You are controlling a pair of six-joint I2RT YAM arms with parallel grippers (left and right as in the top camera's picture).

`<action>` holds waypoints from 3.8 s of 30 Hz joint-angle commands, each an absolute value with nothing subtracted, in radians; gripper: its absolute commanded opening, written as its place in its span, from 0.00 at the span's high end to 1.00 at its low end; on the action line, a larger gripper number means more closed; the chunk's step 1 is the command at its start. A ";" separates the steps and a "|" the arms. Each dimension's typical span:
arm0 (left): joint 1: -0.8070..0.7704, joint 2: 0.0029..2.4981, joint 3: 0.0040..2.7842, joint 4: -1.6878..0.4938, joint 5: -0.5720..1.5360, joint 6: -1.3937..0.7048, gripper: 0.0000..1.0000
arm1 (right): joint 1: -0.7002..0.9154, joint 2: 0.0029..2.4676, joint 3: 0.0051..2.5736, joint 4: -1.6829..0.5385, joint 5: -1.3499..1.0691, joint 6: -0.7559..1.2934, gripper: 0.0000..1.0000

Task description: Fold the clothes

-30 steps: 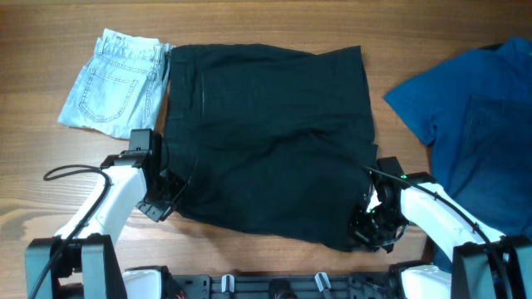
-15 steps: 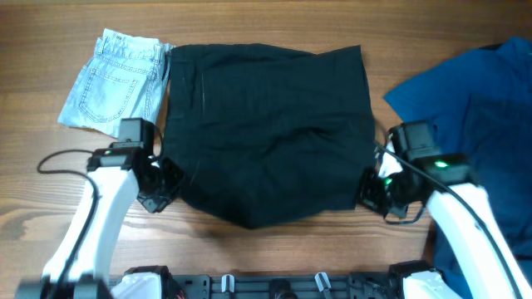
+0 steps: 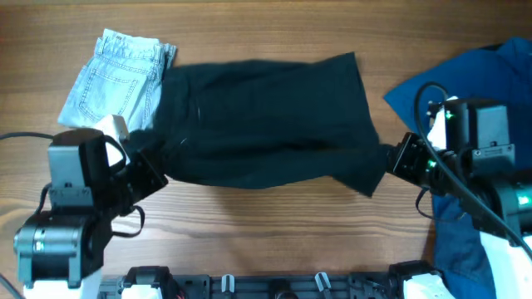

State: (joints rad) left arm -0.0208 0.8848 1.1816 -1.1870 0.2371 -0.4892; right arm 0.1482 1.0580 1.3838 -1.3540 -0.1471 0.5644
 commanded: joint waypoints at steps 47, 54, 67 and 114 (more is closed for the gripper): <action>-0.004 1.644 1.202 -0.790 0.151 -0.325 0.13 | -0.075 1.847 1.295 -0.742 -0.205 0.308 0.33; -0.004 1.644 1.202 -0.898 0.179 -0.325 0.14 | -0.029 1.932 1.112 -0.377 -0.383 0.238 0.24; -0.003 1.643 1.202 -0.979 0.178 -0.325 0.16 | 0.017 1.977 1.123 -0.473 -0.168 0.402 0.96; -0.125 2.068 1.184 -0.562 0.471 -0.242 0.96 | -0.138 1.752 1.158 -0.717 0.011 0.425 0.86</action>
State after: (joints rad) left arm -0.1299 2.0594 1.2240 -0.4431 0.5823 -0.2485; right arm -0.1326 1.8362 1.1469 -0.6815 -0.0471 0.4290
